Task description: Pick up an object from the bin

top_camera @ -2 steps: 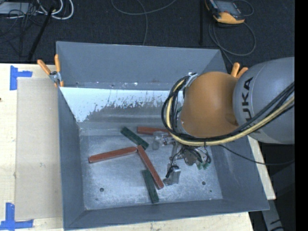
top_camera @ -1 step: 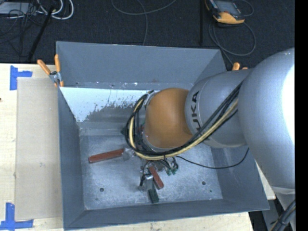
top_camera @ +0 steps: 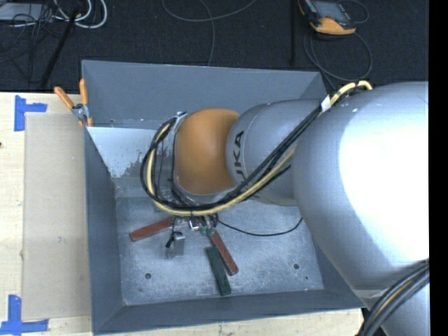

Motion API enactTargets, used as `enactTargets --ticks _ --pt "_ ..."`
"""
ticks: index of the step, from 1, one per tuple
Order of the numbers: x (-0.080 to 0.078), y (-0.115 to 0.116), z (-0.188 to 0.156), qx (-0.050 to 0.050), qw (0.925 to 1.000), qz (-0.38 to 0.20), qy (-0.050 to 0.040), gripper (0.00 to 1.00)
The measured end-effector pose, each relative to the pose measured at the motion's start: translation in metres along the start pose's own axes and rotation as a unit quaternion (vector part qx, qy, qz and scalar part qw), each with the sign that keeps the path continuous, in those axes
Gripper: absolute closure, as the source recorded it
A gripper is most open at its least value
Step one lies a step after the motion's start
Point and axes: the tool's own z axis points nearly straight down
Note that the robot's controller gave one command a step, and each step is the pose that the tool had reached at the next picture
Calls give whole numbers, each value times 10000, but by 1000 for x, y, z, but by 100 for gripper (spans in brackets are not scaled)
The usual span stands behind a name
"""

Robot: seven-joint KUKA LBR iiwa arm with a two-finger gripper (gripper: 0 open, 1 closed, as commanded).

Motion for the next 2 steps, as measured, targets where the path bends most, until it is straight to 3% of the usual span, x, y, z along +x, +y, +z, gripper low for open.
enactTargets --ticks 1,2 --pt "0 -2 -1 13 10000 -8 0 100" --pt "24 -30 -202 14 10000 -62 -40 100"
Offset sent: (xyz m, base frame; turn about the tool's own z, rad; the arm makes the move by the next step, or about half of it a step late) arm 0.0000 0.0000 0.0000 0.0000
